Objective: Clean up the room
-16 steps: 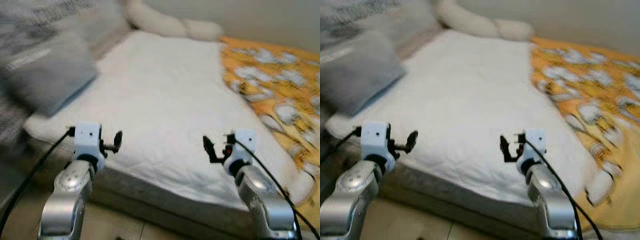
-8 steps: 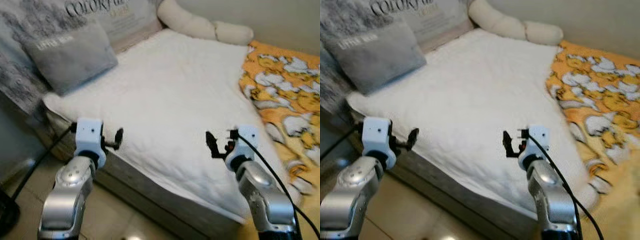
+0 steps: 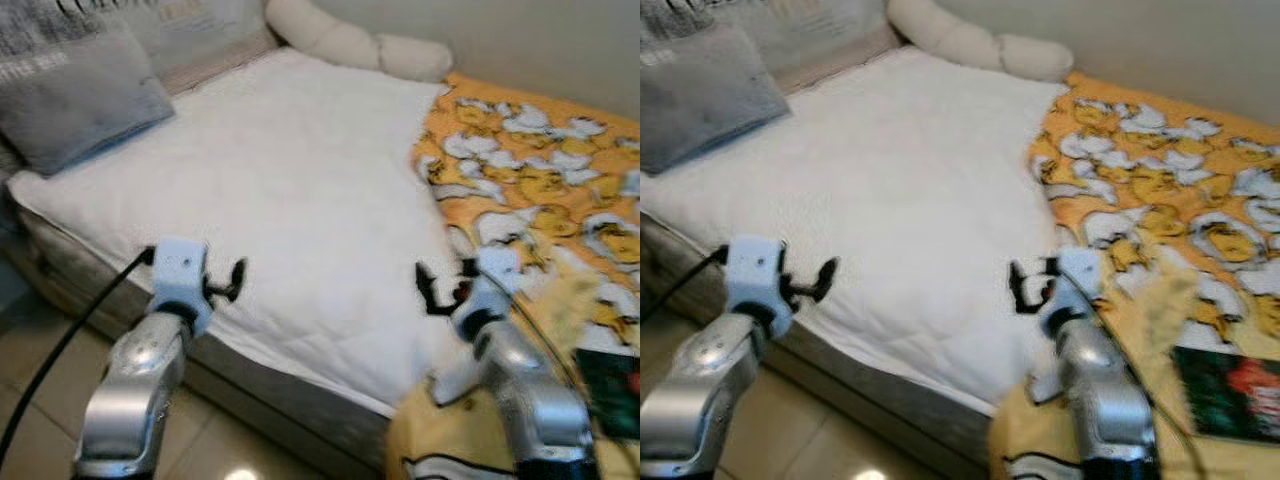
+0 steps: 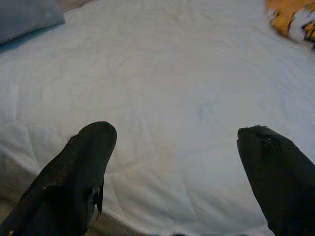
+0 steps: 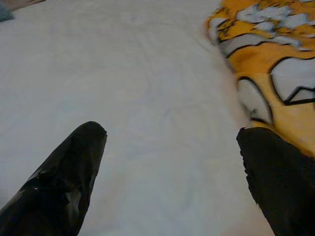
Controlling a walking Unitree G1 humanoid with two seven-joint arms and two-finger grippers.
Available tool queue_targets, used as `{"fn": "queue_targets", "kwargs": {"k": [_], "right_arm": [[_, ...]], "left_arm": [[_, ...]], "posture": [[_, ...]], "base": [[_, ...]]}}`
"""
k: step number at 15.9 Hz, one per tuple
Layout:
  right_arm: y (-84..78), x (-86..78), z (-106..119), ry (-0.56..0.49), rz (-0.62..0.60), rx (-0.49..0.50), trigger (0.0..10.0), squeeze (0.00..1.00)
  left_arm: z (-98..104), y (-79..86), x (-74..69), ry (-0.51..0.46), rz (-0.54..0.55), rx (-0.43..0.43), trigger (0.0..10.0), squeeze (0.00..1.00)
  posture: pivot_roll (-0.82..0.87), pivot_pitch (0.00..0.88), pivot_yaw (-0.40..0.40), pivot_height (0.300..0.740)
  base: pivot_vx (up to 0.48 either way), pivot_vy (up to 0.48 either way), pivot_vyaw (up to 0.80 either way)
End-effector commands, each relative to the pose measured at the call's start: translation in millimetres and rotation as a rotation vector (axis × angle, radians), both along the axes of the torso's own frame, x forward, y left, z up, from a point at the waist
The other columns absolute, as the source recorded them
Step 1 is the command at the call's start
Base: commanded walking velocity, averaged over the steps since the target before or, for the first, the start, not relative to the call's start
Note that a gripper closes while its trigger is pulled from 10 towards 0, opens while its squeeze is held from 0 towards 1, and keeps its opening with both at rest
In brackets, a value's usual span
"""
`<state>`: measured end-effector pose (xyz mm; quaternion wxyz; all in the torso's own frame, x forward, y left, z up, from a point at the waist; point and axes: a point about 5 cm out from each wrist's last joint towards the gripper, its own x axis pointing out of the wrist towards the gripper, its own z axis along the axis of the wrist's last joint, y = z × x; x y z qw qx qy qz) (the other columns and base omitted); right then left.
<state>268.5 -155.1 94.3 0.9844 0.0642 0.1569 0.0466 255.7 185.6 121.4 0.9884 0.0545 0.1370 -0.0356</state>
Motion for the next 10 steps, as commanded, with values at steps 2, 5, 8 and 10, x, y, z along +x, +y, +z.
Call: {"fn": "queue_targets", "kwargs": {"k": [2, 5, 8, 10], "right_arm": [[-4.2, 3.2, 3.9, -0.016, -0.015, -0.019, 10.0, 0.0], [1.9, 1.4, 3.3, -0.009, 0.013, 0.035, 10.0, 0.0], [6.8, -1.3, 2.1, -0.004, 0.03, 0.041, 10.0, 0.0], [9.7, -1.9, 1.9, -0.004, 0.046, 0.028, 10.0, 0.0]], "left_arm": [[3.9, -3.8, 1.5, -0.018, -0.014, -0.002, 10.0, 1.0], [2.2, -3.6, 0.3, -0.013, -0.017, 0.0, 10.0, 1.0], [2.2, -1.7, -1.1, -0.011, -0.017, 0.003, 10.0, 1.0], [1.4, -1.2, -1.9, -0.008, -0.018, 0.006, 10.0, 1.0]], "posture": [[-0.1, 0.0, -0.028, 0.74], [-0.1, 0.0, -0.026, 0.74], [-0.1, 0.0, -0.024, 0.74], [-0.1, 0.0, -0.022, 0.74]], "base": [[0.0, -0.369, 0.0], [0.0, -0.359, -0.51], [0.0, -0.354, -0.8], [0.0, -0.351, -0.4]]}}
